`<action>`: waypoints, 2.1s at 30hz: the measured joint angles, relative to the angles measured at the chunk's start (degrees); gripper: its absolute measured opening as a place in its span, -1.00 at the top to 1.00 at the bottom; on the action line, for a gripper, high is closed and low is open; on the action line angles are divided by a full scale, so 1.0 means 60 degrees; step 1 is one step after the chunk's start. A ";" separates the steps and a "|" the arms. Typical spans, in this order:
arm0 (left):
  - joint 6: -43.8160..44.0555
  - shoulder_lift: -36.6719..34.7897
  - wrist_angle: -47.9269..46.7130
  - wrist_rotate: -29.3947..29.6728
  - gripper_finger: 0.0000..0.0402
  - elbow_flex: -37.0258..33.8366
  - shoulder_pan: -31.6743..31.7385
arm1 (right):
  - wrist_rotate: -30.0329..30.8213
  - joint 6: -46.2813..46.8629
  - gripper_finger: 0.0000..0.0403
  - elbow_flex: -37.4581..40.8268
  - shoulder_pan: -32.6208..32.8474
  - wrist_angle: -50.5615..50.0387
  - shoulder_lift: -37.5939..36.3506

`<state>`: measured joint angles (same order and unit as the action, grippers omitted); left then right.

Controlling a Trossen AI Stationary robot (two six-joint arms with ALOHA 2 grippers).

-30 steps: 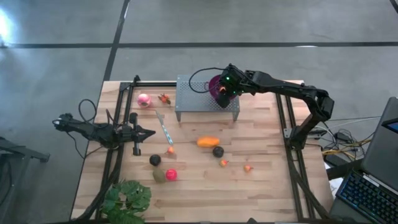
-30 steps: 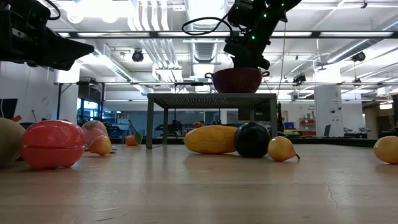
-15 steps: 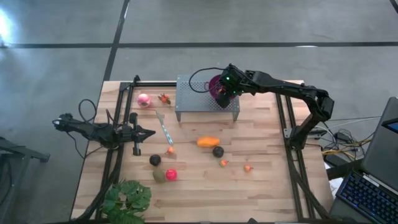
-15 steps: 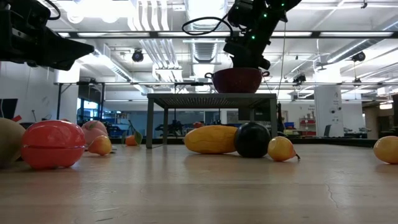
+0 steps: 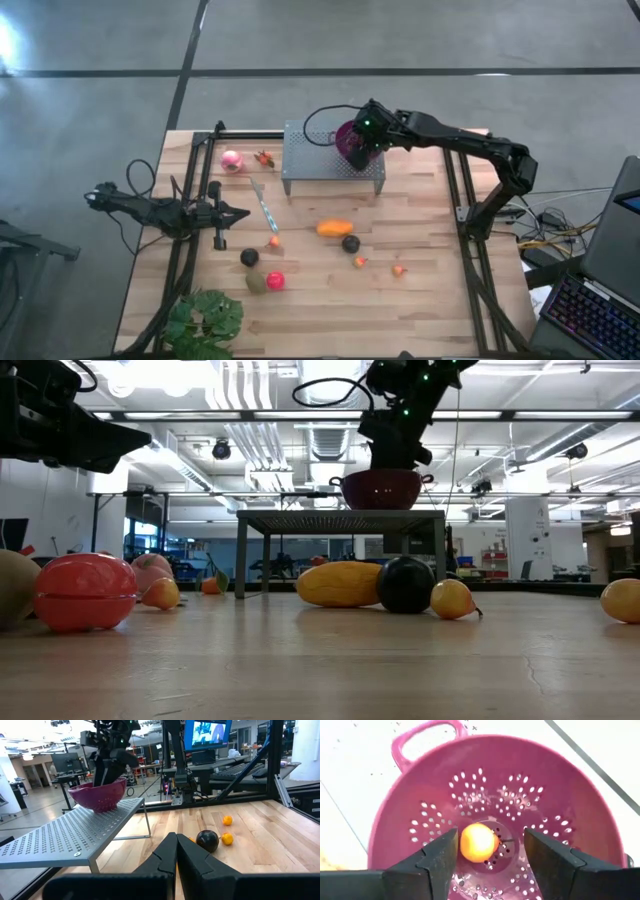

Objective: Pick & Place Fruit
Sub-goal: Put the pear into the purple bowl on the shelf

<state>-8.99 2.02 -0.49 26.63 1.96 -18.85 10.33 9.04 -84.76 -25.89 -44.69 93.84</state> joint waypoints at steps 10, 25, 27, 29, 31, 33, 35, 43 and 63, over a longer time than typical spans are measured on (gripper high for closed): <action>-0.0004 0.0002 0.0002 -0.0002 0.94 0.0000 0.0002 | 0.0055 -0.0089 -0.20 -0.1272 0.0183 -0.1547 -0.0018; -0.0004 0.0000 0.0003 0.0000 0.94 0.0000 0.0000 | 0.0055 -0.0248 -0.02 -0.2467 0.1377 -0.2674 -0.0022; -0.0003 0.0004 0.0003 0.0000 0.94 0.0000 0.0000 | 0.0051 -0.0244 -0.01 -0.2542 0.1590 -0.2929 -0.0022; -0.0001 0.0003 0.0004 -0.0004 0.94 0.0001 0.0003 | 0.0052 -0.0215 0.00 -0.2552 0.1826 -0.3161 -0.0022; 0.0000 0.0000 0.0001 -0.0002 0.94 0.0001 0.0001 | 0.0055 -0.0114 0.01 -0.2552 0.2088 -0.3407 -0.0022; 0.0000 0.0004 0.0001 -0.0003 0.94 0.0002 0.0001 | 0.0051 0.0003 0.03 -0.2552 0.2382 -0.3649 -0.0022; -0.0002 0.0002 0.0004 -0.0002 0.94 0.0001 0.0002 | 0.0051 0.0132 0.04 -0.2549 0.2719 -0.3838 -0.0022; 0.0000 0.0000 0.0003 -0.0003 0.94 0.0003 0.0000 | 0.0051 0.0760 0.10 -0.2531 0.4285 -0.4313 -0.0022; -0.0004 0.0001 0.0000 -0.0001 0.94 0.0001 0.0002 | 0.0048 0.3862 0.02 -0.1473 0.7733 -0.4963 -0.0022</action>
<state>-9.02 2.03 -0.49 26.63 1.96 -18.84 10.62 32.21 -93.60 20.51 -74.47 93.71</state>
